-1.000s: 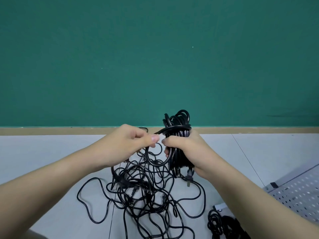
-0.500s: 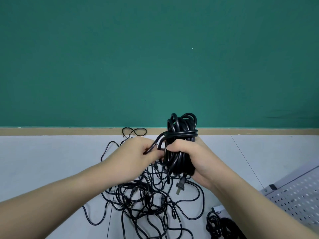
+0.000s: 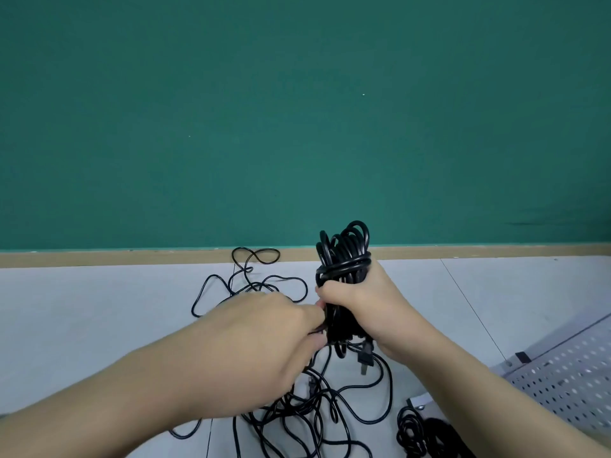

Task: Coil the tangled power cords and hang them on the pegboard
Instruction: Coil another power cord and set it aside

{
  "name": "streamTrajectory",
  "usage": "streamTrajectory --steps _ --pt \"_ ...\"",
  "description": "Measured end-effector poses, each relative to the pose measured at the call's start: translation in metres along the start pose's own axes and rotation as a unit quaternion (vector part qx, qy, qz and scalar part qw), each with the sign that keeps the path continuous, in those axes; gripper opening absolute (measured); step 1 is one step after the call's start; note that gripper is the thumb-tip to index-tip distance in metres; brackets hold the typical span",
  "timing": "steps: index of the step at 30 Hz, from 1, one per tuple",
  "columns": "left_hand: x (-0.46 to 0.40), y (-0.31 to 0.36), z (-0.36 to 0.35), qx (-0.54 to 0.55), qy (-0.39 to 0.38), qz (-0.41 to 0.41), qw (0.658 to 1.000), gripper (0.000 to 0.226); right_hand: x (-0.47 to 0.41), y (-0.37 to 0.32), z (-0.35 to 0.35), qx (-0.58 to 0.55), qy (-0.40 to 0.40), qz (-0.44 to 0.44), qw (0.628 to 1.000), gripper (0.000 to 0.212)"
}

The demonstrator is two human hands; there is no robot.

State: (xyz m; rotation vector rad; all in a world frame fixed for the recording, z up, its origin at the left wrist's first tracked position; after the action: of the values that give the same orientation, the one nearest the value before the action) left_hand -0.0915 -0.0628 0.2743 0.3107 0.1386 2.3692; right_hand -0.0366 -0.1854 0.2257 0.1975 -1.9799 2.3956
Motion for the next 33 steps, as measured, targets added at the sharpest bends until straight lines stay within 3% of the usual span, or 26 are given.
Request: streamTrajectory --steps 3,7,11,15,19,21,26,27,30,32,33 --pt "0.005 0.003 0.013 -0.044 0.032 -0.071 0.996 0.032 0.001 0.003 -0.002 0.069 -0.030 -0.001 0.997 0.038" --pt "0.008 -0.006 0.026 0.054 0.062 -0.127 0.988 0.036 0.011 0.001 -0.019 0.053 -0.109 0.023 0.992 0.030" --pt "0.009 -0.011 0.026 0.132 0.037 -0.135 0.981 0.030 0.019 -0.006 -0.023 0.011 -0.148 0.028 0.988 0.016" --pt "0.011 -0.008 0.019 0.198 -0.010 -0.134 0.971 0.026 0.026 0.008 -0.024 -0.030 -0.184 -0.026 0.982 0.041" --pt "0.013 -0.011 0.026 0.223 -0.017 -0.127 0.966 0.028 0.035 0.010 -0.028 -0.016 -0.236 -0.040 0.971 0.030" --pt "0.014 -0.009 0.027 0.196 -0.026 -0.126 0.972 0.030 0.040 0.001 -0.036 0.015 -0.258 -0.012 0.966 0.024" --pt "0.014 0.014 0.002 0.038 -0.055 -0.153 0.986 0.033 0.046 0.011 -0.062 0.198 -0.237 0.019 0.951 0.072" --pt "0.013 0.018 0.000 0.035 -0.058 -0.153 0.986 0.033 0.051 0.010 -0.070 0.235 -0.244 0.041 0.940 0.069" --pt "0.007 0.018 0.002 0.101 -0.067 -0.131 0.984 0.026 0.073 -0.003 -0.100 0.268 -0.293 0.115 0.911 0.055" --pt "0.001 0.005 0.001 0.205 -0.101 -0.096 0.969 0.035 0.082 -0.013 -0.109 0.271 -0.310 0.107 0.905 0.060" --pt "-0.002 -0.005 0.001 0.254 -0.112 -0.083 0.957 0.039 0.086 -0.019 -0.111 0.269 -0.328 0.098 0.900 0.046"
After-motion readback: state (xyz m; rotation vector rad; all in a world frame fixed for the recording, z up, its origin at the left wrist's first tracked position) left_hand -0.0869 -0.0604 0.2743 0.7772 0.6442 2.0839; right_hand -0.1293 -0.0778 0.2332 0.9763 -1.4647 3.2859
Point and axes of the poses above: each hand's wrist, its own x-axis away from the middle knuckle, its own z-axis out of the back of the hand, y = z × x, the point moved 9 cm from there along -x, towards the middle knuckle, and after that the axes turned 1 degree about -z, right-handed, at the moved point
